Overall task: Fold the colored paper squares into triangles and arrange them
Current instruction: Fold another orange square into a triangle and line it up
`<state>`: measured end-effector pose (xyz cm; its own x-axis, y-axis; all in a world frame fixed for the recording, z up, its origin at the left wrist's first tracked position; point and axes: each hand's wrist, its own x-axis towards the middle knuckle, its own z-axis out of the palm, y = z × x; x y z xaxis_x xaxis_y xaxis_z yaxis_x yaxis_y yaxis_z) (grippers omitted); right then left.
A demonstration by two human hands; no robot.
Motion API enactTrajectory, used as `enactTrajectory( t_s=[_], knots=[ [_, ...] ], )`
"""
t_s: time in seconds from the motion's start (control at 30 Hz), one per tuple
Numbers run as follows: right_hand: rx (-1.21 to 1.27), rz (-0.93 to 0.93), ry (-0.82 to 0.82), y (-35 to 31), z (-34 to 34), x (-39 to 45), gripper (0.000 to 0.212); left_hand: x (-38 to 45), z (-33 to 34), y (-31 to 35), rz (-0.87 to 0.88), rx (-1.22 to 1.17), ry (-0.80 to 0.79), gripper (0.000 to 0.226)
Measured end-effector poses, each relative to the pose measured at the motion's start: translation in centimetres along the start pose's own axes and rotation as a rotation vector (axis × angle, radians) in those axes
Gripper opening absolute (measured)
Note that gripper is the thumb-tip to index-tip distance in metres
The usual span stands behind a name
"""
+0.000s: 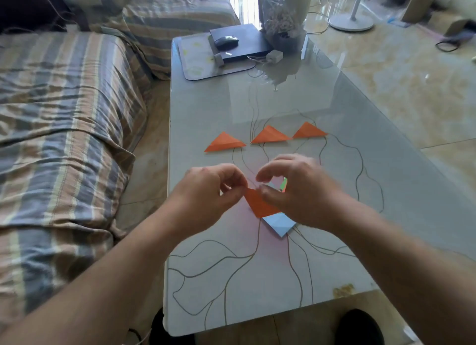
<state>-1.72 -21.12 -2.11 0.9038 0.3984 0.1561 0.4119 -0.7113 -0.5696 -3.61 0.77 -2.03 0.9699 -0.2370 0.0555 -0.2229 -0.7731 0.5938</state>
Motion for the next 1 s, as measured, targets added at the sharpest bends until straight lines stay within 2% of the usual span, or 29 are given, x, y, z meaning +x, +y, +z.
enactTrajectory(
  t_s=[0.1, 0.3, 0.4, 0.47, 0.6, 0.83, 1.0],
  knots=[
    [0.03, 0.024, -0.1, -0.3, 0.8, -0.2, 0.005, 0.0, 0.1, 0.3, 0.023, 0.001, -0.011, 0.005],
    [0.136, 0.09, -0.086, -0.8, 1.2, -0.1, 0.005, -0.1, 0.0, 0.1, 0.018, -0.021, 0.003, 0.013],
    [0.208, 0.14, -0.024, -0.7, 1.4, 0.0, 0.014, -0.1, 0.0, 0.2, -0.025, -0.176, 0.029, 0.012],
    [0.392, 0.222, 0.017, -0.8, 1.3, 0.3, 0.014, 0.0, 0.0, 0.4, -0.07, -0.335, 0.032, 0.006],
    [0.606, 0.283, -0.02, -1.1, 1.2, 0.2, 0.012, 0.1, 0.3, 0.6, -0.116, -0.46, 0.037, 0.013],
    [0.629, 0.259, -0.06, -1.0, 0.3, 0.0, 0.009, 0.0, 0.5, 0.6, -0.069, -0.227, -0.037, 0.013],
    [0.555, 0.264, -0.076, -1.0, 0.4, -0.2, 0.011, -0.1, 0.2, 0.9, -0.065, -0.2, -0.034, 0.018]
  ],
)
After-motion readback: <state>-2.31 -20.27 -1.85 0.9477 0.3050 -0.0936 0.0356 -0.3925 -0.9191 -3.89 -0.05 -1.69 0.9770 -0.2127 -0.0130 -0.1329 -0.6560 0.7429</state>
